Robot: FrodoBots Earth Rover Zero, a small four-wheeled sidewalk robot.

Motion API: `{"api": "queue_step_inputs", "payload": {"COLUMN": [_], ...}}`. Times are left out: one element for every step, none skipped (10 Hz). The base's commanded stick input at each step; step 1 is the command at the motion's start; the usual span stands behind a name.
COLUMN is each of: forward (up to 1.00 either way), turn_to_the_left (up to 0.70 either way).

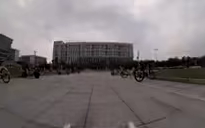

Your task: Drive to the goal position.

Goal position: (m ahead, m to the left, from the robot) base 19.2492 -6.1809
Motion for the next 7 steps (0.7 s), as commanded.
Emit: {"api": "queue_step_inputs", "payload": {"forward": [0.70, 0.70, 0.70, 0.70, 0.70, 0.70, 0.70], "turn_to_the_left": [0.00, 0.00, 0.00, 0.00, 0.00, 0.00, 0.00]}}
